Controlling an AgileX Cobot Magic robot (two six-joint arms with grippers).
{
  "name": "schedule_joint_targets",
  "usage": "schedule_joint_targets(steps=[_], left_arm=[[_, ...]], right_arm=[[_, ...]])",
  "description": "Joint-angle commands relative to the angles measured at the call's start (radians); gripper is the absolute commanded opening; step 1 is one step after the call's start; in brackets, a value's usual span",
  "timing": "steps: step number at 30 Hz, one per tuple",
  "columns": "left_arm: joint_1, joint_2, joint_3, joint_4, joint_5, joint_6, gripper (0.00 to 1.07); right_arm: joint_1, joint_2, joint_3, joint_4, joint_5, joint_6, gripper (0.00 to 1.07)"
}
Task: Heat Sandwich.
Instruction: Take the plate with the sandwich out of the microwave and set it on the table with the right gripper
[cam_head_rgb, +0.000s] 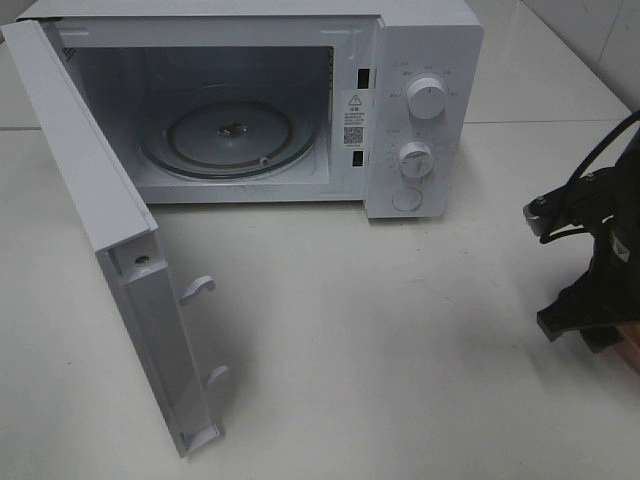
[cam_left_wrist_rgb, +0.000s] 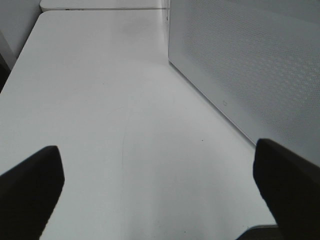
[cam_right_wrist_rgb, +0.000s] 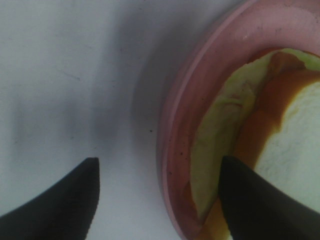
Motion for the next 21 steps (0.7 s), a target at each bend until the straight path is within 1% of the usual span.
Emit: schedule_joint_targets(steps=[1,2,4,5,6,10,11,15,17,18,21], left_arm=[[0.000,-0.014,0.001,-0.010,-0.013,0.003,0.98],[0.000,-0.014,0.001,-0.010,-0.013,0.003,0.98],[0.000,-0.014,0.001,-0.010,-0.013,0.003,0.98],[0.000,-0.014,0.001,-0.010,-0.013,0.003,0.98],[0.000,-0.014,0.001,-0.010,-0.013,0.003,0.98],[0.000,-0.014,0.001,-0.010,-0.013,0.003,0.98],[0.000,-0.014,0.001,-0.010,-0.013,0.003,0.98],[0.000,-0.014,0.001,-0.010,-0.013,0.003,0.98],[0.000,-0.014,0.001,-0.010,-0.013,0.003,0.98],[0.000,-0.014,0.001,-0.010,-0.013,0.003,0.98],[0.000,-0.014,0.001,-0.010,-0.013,0.003,0.98]], right_arm=[[-0.005,-0.069,-0.005,0.092,0.021,-0.135,0.73],[-0.005,-0.069,-0.005,0.092,0.021,-0.135,0.73],[-0.005,-0.103,-0.005,0.158,0.030,-0.203,0.76],[-0.005,-0.139,-0.006,0.239,0.046,-0.273,0.80],[-0.005,-0.139,-0.006,0.239,0.046,-0.273,0.80],[-0.004,-0.226,-0.006,0.397,0.074,-0.394,0.79],[-0.004,-0.226,-0.006,0.397,0.074,-0.394,0.79],[-0.004,-0.313,-0.006,0.490,0.107,-0.449,0.78],[-0.004,-0.328,-0.006,0.500,0.114,-0.455,0.78],[-0.003,-0.368,-0.006,0.520,0.128,-0.465,0.77],[-0.003,-0.409,-0.006,0.522,0.142,-0.465,0.76]])
